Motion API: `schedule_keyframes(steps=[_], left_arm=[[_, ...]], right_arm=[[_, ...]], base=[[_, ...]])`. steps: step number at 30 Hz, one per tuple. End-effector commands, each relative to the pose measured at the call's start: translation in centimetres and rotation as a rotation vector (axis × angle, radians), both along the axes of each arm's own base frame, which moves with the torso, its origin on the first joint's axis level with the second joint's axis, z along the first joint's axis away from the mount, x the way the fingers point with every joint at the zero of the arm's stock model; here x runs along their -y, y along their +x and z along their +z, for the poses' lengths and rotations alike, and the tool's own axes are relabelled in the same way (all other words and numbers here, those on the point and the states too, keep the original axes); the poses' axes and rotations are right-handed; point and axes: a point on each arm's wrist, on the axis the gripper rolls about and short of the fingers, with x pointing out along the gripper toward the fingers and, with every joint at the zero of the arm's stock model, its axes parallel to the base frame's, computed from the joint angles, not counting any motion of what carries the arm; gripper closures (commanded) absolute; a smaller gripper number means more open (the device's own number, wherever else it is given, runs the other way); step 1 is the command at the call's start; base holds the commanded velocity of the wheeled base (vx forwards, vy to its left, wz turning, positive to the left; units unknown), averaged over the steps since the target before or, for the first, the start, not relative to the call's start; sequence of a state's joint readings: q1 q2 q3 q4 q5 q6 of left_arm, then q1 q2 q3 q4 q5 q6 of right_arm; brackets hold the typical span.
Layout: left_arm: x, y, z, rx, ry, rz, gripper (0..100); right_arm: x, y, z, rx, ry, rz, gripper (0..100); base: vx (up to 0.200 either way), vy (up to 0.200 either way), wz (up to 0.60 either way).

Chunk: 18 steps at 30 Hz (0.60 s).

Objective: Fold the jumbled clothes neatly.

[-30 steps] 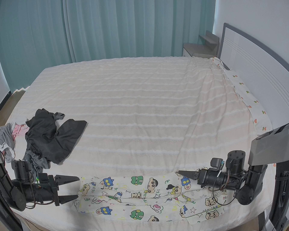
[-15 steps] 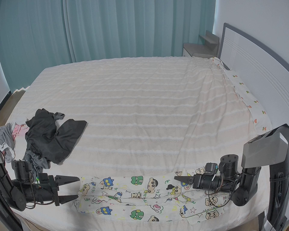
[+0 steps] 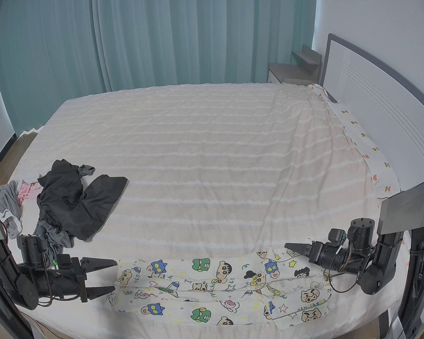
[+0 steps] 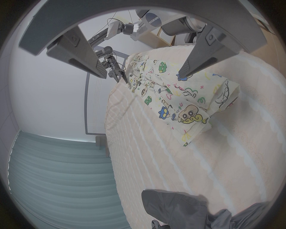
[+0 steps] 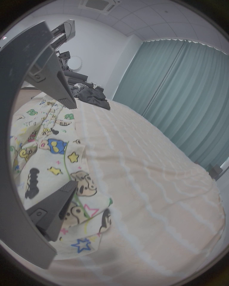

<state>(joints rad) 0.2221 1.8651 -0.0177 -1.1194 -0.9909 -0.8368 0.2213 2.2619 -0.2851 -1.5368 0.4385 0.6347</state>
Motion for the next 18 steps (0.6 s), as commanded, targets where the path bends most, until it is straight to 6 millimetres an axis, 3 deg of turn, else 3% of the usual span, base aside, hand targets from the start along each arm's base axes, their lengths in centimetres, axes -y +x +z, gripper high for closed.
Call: schedule_keyframes(steps=[1, 4, 5, 6, 7, 11, 14, 18], left_arm=[[0.0, -0.1, -0.1, -0.006, -0.001, 0.0, 0], [0.0, 0.0, -0.1, -0.005, 0.001, 0.001, 0], [0.0, 0.0, -0.1, -0.001, 0.009, 0.005, 0], [0.0, 0.0, -0.1, -0.002, 0.01, 0.006, 0], [-0.1, 0.1, 0.0, 0.011, 0.048, 0.033, 0], [0.8, 0.9, 0.9, 0.056, 0.253, 0.192, 0], [2.4, 1.8, 1.0, 0.061, 0.395, 0.281, 0], [3.9, 3.0, 0.1, 0.025, 0.506, 0.322, 0]], right_arm=[[1.5, 0.0, -2.5, -0.08, -0.015, -0.053, 0], [1.8, -0.1, -2.2, -0.072, -0.012, -0.061, 0], [1.8, -0.5, -0.7, -0.035, -0.005, -0.062, 0], [1.9, -0.6, -0.5, -0.03, -0.004, -0.062, 0], [2.0, -1.5, 1.6, 0.019, 0.009, -0.064, 0], [2.3, -4.7, 5.6, 0.093, 0.042, -0.103, 0], [2.7, -7.2, 6.8, 0.095, 0.052, -0.146, 0], [2.8, -7.7, 7.3, 0.023, 0.136, -0.282, 0]], base=[[0.0, 0.0, 0.0], [0.0, 0.0, 0.0], [0.0, 0.0, 0.0], [0.0, 0.0, 0.0], [0.0, 0.0, 0.0], [0.0, 0.0, 0.0], [0.0, 0.0, 0.0], [0.0, 0.0, 0.0]])
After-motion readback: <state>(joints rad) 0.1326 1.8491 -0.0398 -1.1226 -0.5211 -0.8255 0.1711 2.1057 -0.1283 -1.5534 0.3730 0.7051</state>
